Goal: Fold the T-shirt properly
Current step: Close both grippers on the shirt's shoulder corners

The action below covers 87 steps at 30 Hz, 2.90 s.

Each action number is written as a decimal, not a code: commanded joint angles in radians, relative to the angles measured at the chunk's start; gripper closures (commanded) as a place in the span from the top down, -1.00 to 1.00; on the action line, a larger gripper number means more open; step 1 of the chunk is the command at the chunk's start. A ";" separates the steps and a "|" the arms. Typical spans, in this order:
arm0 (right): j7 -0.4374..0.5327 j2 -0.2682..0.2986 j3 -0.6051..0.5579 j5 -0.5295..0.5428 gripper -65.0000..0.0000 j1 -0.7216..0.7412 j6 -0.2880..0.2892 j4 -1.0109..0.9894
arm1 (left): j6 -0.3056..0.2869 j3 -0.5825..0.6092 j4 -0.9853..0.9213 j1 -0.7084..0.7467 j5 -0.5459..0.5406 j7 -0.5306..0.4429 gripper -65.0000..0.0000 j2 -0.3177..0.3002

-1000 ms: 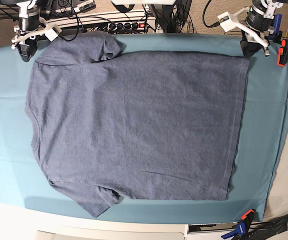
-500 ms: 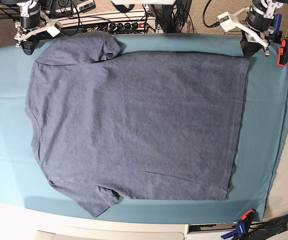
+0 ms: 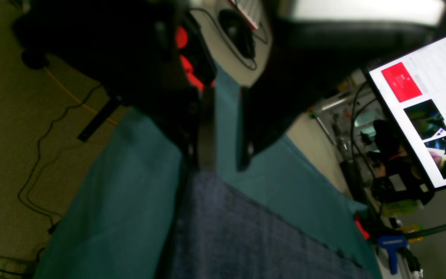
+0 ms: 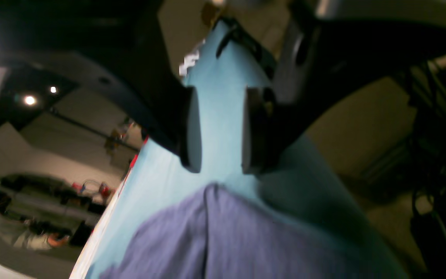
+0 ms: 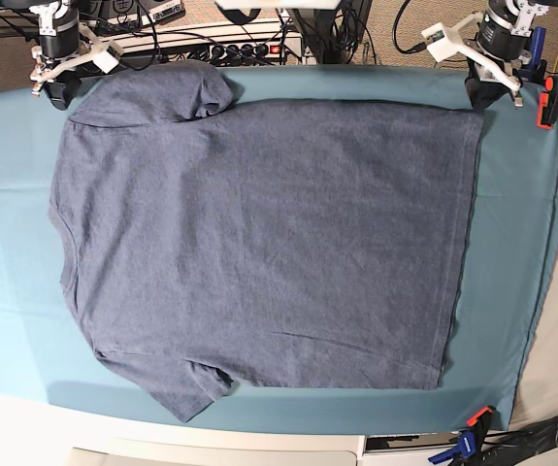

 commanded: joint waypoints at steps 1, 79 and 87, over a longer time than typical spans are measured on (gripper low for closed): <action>0.018 0.011 0.001 0.019 -0.41 -0.008 0.029 0.008 | 0.018 -0.004 0.015 0.006 0.008 0.000 -0.65 -0.011; -0.121 0.011 -0.323 -0.195 -1.00 0.143 -0.029 0.008 | -0.048 -0.001 -0.175 -0.135 -0.080 -0.137 -0.12 0.040; -0.121 0.011 -0.323 -0.196 -1.00 0.143 -0.029 0.008 | -0.024 -0.001 -0.269 -0.188 -0.129 -0.182 -0.12 0.043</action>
